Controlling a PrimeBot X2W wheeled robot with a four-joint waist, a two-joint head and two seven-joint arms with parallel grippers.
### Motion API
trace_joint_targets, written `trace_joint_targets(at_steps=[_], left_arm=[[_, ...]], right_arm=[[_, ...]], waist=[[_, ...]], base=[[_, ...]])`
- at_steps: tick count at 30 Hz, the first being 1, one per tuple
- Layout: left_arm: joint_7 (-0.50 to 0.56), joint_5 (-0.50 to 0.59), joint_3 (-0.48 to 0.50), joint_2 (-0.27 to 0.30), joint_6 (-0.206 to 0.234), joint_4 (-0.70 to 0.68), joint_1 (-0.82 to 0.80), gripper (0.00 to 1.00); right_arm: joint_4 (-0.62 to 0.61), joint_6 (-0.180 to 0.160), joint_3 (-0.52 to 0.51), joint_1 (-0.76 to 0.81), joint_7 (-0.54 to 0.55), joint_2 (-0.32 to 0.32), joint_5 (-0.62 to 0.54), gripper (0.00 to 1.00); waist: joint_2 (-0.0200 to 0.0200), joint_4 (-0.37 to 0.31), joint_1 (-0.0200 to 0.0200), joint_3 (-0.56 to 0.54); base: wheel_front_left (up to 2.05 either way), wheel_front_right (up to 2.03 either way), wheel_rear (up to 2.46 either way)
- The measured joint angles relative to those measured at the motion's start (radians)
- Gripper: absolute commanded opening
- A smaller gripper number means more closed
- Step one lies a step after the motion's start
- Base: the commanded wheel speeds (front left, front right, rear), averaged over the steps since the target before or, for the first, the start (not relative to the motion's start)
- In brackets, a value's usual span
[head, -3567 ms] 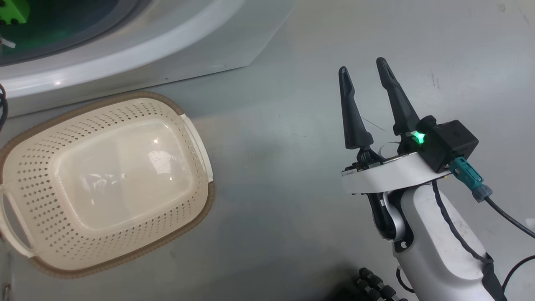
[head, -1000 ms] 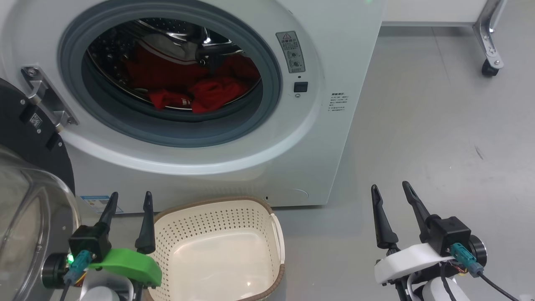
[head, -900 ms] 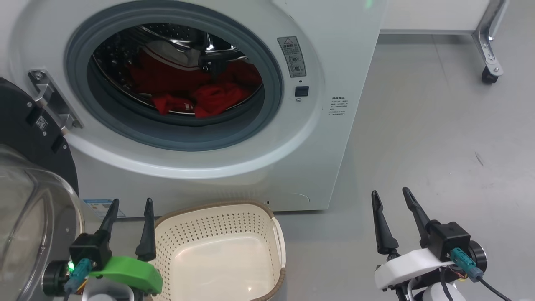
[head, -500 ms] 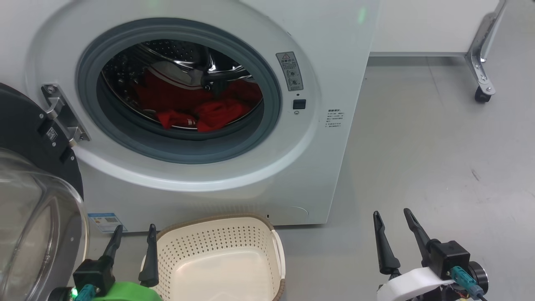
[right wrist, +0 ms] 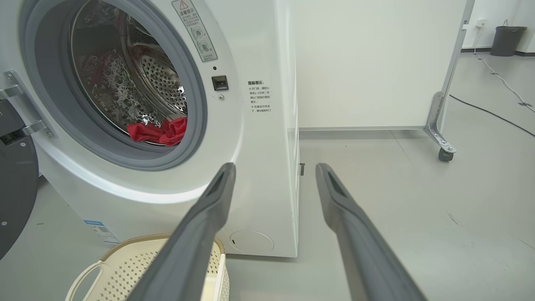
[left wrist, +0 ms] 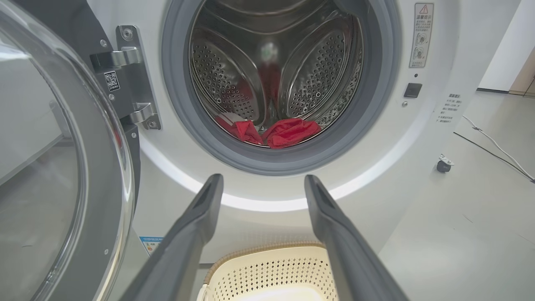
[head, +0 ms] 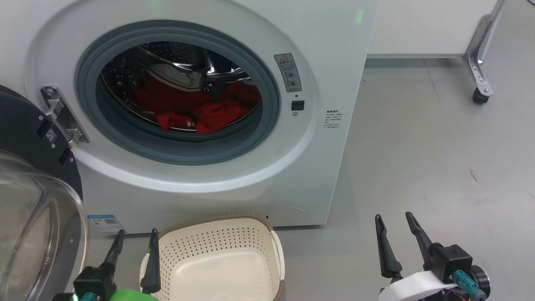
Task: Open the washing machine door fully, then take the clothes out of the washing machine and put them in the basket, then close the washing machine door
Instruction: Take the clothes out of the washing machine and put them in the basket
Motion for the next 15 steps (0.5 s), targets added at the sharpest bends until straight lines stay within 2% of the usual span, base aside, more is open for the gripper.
trace_joint_targets(at_steps=[15], left_arm=[[0.021,0.000,-0.005,0.001,0.008,-0.045,0.008,1.00]], right_arm=[[-0.021,0.003,-0.007,0.001,0.000,0.001,-0.008,1.00]], waist=[[0.0000,0.010,0.0000,0.021]], base=[[0.00,0.00,0.00]])
